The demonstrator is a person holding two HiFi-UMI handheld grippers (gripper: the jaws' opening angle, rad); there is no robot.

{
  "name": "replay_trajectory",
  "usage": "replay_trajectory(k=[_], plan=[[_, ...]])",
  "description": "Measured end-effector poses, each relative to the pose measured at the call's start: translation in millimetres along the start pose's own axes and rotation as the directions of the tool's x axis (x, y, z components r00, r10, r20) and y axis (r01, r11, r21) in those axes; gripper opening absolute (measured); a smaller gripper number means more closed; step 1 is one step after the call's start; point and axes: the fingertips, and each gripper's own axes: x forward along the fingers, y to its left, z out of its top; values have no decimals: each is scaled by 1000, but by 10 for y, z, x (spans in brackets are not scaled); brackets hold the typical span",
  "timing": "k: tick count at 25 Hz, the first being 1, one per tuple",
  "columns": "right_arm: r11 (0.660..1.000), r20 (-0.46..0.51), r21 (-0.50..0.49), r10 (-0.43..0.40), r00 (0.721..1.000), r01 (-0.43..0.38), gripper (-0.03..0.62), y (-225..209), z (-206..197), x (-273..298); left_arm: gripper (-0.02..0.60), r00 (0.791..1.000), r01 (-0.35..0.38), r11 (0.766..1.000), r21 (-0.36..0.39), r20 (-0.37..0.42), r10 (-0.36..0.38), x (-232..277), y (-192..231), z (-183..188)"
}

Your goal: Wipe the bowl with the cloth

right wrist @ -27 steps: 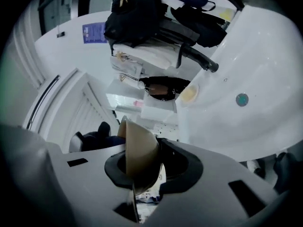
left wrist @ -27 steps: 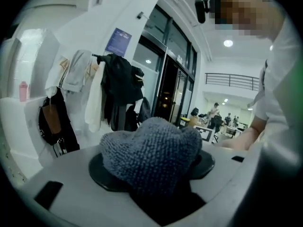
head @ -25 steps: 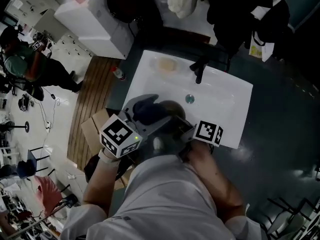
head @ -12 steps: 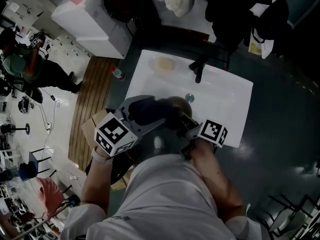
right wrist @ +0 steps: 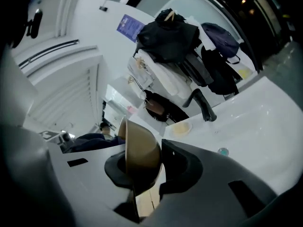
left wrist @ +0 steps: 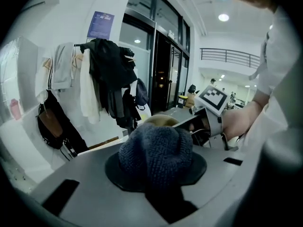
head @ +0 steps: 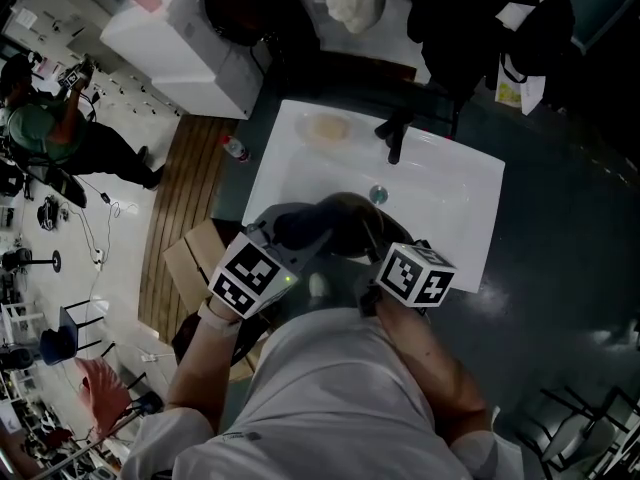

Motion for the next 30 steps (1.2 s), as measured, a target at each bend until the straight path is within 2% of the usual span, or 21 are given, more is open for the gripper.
replay_trajectory(k=[3, 5, 10, 13, 17, 20, 25, 30], plan=[[993, 16, -120, -19, 1000, 21, 91, 70, 31, -35, 106, 999, -10, 999, 32, -39, 11, 55, -68, -49], [980, 31, -197, -31, 999, 37, 91, 106, 49, -65, 101, 999, -20, 999, 25, -49, 21, 100, -102, -64], [928, 57, -368, -39, 998, 57, 91, 231, 82, -117, 91, 1000, -21, 994, -105, -10, 20, 165, -126, -26], [913, 55, -404, -38, 998, 57, 91, 248, 72, -131, 86, 998, -25, 985, -168, 45, 32, 149, -99, 62], [917, 23, -397, -26, 999, 33, 91, 256, -9, -142, 81, 991, 31, 976, -214, 131, -2, 92, -157, 252], [912, 8, -410, -23, 1000, 25, 91, 256, -49, -155, 81, 989, 67, 983, -170, 140, -43, 108, -250, 299], [878, -8, -478, -46, 999, 37, 91, 259, -88, -170, 80, 992, 74, 997, -14, 100, -72, 148, -398, 273], [824, -36, -566, -74, 997, 40, 91, 227, -153, -155, 78, 990, 119, 988, 94, 71, -125, 168, -536, 250]])
